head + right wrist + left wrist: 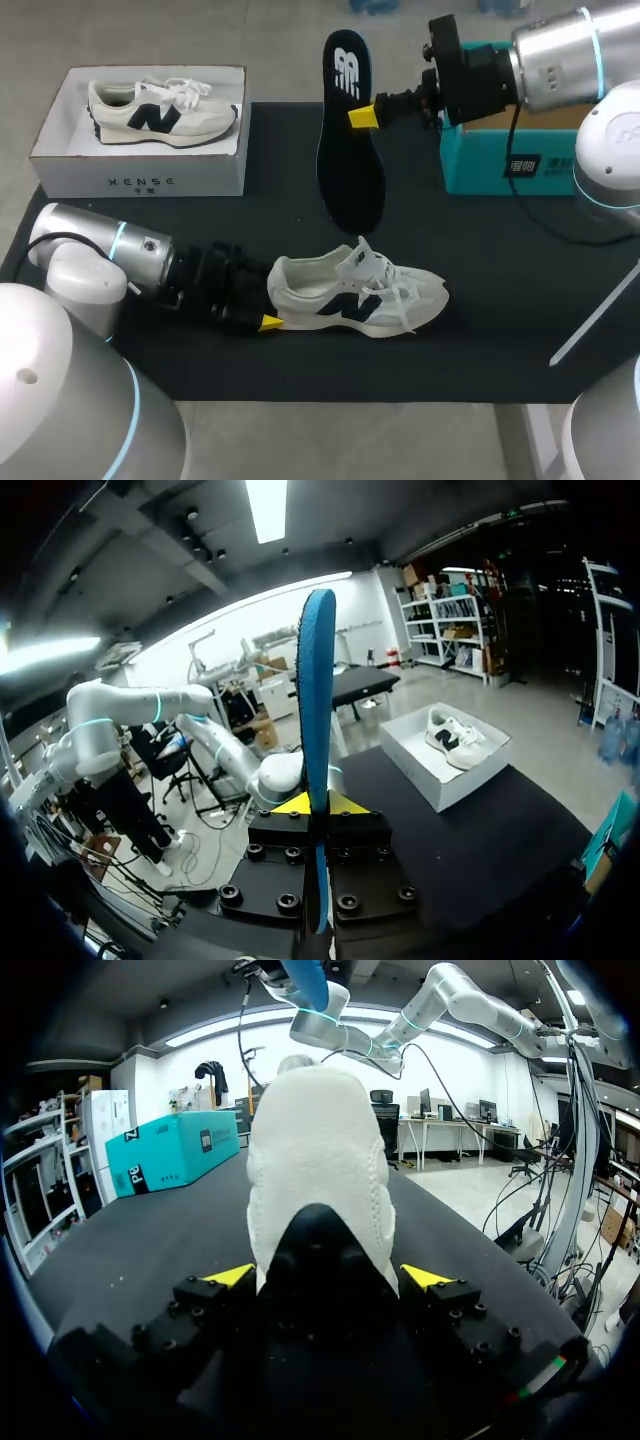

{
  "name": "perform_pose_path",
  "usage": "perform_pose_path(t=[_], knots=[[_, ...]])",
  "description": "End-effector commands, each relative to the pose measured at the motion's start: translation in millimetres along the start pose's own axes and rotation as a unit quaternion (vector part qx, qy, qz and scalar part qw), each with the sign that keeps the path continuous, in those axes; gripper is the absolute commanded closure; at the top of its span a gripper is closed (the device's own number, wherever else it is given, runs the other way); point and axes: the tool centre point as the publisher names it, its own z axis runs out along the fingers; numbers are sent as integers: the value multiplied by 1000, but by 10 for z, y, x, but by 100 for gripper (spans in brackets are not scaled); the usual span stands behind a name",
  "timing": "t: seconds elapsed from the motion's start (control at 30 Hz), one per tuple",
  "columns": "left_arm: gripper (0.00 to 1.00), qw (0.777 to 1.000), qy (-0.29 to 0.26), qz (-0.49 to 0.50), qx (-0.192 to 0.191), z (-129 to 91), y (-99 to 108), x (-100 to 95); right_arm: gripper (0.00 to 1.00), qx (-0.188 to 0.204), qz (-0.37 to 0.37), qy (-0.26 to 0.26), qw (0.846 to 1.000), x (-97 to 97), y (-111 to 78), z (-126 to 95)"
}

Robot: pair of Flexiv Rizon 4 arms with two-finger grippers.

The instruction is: Take the shoe out of the shoebox, open the shoe tongue, remove and reinsert the insole, then place the shoe into the shoebox

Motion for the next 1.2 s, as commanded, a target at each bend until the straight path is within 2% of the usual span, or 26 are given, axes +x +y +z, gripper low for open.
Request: perform_pose_path(t=[0.03, 0.2, 0.43, 0.77, 0.9, 1.2], knots=[[100, 1000, -1, 0, -1, 15, 21, 17, 100, 18, 7, -3, 1000, 59, 123, -27], [100, 1000, -1, 0, -1, 15, 21, 17, 100, 7, 29, 9, 1000, 184, 221, -86], [100, 1000, -1, 0, -1, 15, 21, 17, 100, -2, 36, 26, 999, 494, 433, -251], [100, 1000, -1, 0, -1, 15, 21, 17, 100, 6, 51, 8, 999, 897, 664, -538], [100, 1000, -1, 0, -1, 15, 21, 17, 100, 8, 59, 5, 998, 931, 651, -572], [100, 1000, -1, 0, -1, 15, 21, 17, 100, 5, 68, 23, 997, 867, 632, -577]])
